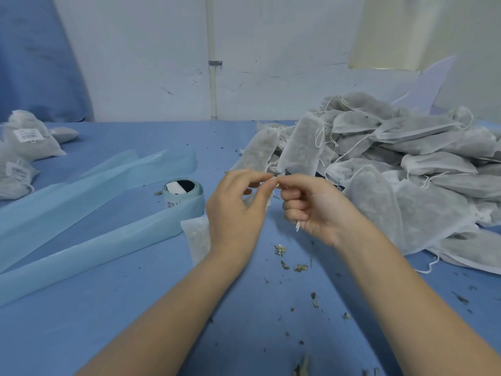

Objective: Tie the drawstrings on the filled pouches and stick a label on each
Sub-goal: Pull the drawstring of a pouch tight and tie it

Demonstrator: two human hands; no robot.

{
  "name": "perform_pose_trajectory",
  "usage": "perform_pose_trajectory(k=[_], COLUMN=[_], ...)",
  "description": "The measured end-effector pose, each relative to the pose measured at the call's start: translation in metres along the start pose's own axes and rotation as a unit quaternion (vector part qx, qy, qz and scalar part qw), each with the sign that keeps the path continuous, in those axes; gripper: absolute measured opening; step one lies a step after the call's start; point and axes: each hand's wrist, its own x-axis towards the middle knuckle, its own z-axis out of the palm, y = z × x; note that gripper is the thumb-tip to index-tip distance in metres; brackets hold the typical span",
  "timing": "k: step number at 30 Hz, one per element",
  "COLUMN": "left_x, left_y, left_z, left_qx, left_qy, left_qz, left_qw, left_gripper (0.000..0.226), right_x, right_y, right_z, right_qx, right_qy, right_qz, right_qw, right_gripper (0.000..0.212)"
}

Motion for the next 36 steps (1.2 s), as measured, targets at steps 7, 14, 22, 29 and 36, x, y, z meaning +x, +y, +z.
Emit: perform_pose_trajectory(k=[7, 14, 22, 29, 36], left_x=[0.001, -0.001, 0.003, 0.009, 0.02], left_y=[-0.005, -0.007, -0.007, -0.003, -0.003], left_z=[-0.003, -0.003, 0.0, -0.003, -0.008], left_qx=[0.149, 0.238, 0.15, 0.132, 0.152], left_qy=[0.062, 0.071, -0.011, -0.01, 0.013], left_qz=[0.077, 0.148, -0.003, -0.019, -0.072], left_qw=[0.984, 0.957, 0.989, 0.991, 0.986], left_gripper=[0.007, 0.009, 0.012, 0.013, 0.012], right_x=[-0.001, -0.004, -0.002, 0.004, 0.004], right_y=[0.003, 0.007, 0.015, 0.027, 0.02], right_z=[0.001, 0.003, 0.006, 0.017, 0.011], right_qx=[-0.075, -0.165, -0.205, -0.203, -0.228], right_qy=[0.003, 0.03, 0.046, 0.084, 0.106], right_qz=[-0.051, -0.128, -0.213, -0.235, -0.253], right_qw=[0.996, 0.977, 0.954, 0.947, 0.934], right_gripper=[0.02, 0.006, 0.009, 0.012, 0.012])
